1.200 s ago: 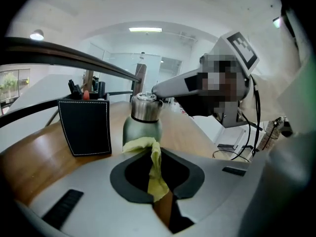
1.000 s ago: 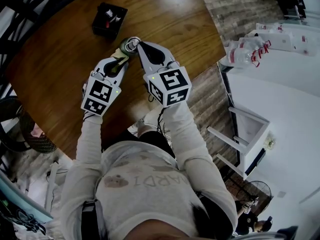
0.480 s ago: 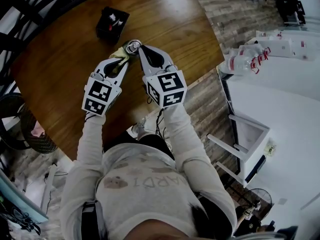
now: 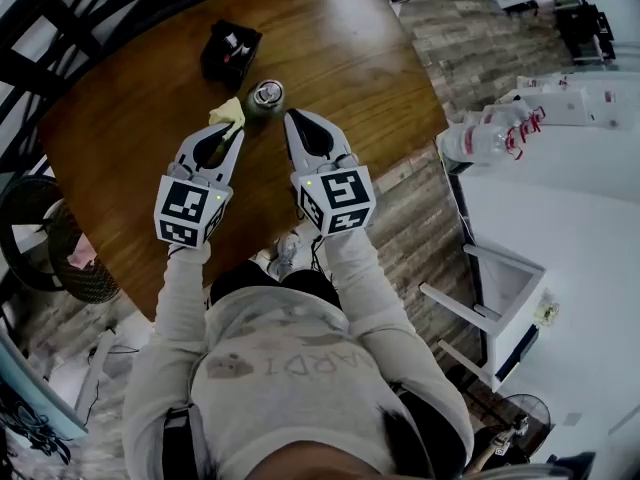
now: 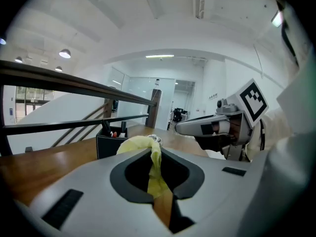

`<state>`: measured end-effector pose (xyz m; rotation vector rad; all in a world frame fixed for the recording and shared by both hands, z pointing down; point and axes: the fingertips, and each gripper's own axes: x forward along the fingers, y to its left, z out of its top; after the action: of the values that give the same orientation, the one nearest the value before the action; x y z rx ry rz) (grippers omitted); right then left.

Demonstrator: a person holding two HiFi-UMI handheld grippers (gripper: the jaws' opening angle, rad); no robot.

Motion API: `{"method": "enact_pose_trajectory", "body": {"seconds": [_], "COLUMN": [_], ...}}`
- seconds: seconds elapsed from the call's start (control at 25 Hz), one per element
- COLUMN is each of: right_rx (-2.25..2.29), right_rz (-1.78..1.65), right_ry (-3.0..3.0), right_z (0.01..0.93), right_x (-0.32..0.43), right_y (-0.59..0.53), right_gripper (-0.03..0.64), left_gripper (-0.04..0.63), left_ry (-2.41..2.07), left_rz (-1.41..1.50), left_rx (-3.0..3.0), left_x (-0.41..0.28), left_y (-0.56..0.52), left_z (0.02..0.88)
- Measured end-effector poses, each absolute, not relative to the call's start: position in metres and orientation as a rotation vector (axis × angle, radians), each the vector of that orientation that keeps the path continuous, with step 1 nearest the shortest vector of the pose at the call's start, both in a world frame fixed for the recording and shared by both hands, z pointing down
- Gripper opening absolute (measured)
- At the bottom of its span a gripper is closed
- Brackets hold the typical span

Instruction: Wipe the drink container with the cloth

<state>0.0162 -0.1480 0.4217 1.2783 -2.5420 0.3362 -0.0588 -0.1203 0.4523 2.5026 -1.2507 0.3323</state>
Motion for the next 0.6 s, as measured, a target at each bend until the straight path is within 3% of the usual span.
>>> {"method": "enact_pose_trajectory", "body": {"seconds": [0.6], "right_rx": [1.238], "right_rz": [0.242], "right_ry": [-2.643], "right_z": [0.374], "right_x": [0.033], "right_y": [-0.090], "right_gripper": [0.011], "left_gripper": [0.031], "left_ry": [-1.436], "left_rz": [0.221], "left_rx": [2.495], "left_x": [-0.063], "left_y": [-0.062], "left_z": [0.393]}}
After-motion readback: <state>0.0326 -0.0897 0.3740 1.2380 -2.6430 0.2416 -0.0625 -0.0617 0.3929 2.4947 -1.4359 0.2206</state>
